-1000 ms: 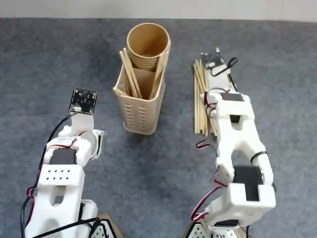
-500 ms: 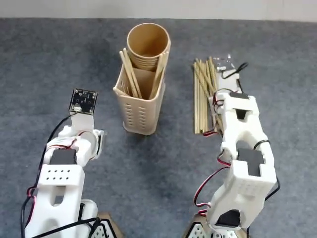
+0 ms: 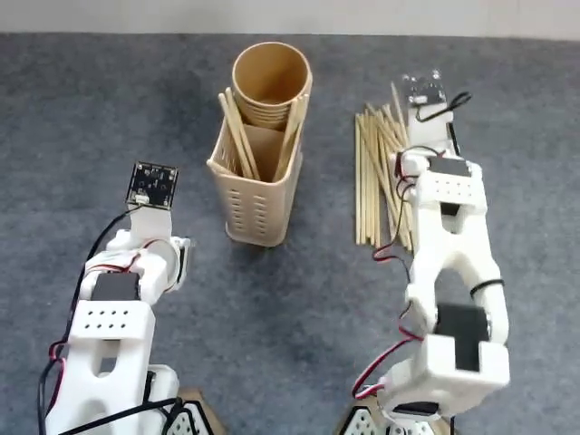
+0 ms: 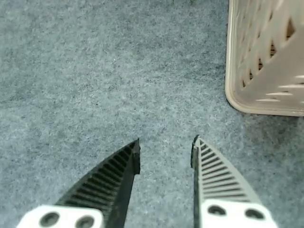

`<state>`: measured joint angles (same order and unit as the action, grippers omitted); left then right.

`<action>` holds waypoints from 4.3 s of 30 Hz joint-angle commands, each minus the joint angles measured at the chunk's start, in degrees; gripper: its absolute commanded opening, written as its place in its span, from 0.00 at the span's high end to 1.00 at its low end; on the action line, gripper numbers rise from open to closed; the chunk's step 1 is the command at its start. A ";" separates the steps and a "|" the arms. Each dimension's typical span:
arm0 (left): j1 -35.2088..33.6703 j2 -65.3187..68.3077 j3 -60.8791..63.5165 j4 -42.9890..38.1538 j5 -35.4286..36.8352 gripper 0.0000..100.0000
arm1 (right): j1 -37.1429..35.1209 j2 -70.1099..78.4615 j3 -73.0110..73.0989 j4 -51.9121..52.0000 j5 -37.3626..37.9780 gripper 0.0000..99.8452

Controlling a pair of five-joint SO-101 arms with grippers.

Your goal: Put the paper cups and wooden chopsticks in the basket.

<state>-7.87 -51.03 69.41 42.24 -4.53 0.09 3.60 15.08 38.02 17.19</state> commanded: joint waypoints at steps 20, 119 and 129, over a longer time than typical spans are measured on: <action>0.75 -1.10 -0.22 -0.97 0.18 0.80 | 3.47 4.62 -2.24 10.42 21.89 0.78; 0.75 -1.01 0.92 -3.34 0.18 0.80 | -26.59 -54.02 17.63 -11.30 -13.27 0.74; 0.75 -1.10 1.01 -3.34 0.18 0.80 | -2.07 -35.82 19.82 3.65 -8.26 0.74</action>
<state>-7.87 -51.03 70.64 39.78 -4.53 -7.12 -40.35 35.03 41.10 4.88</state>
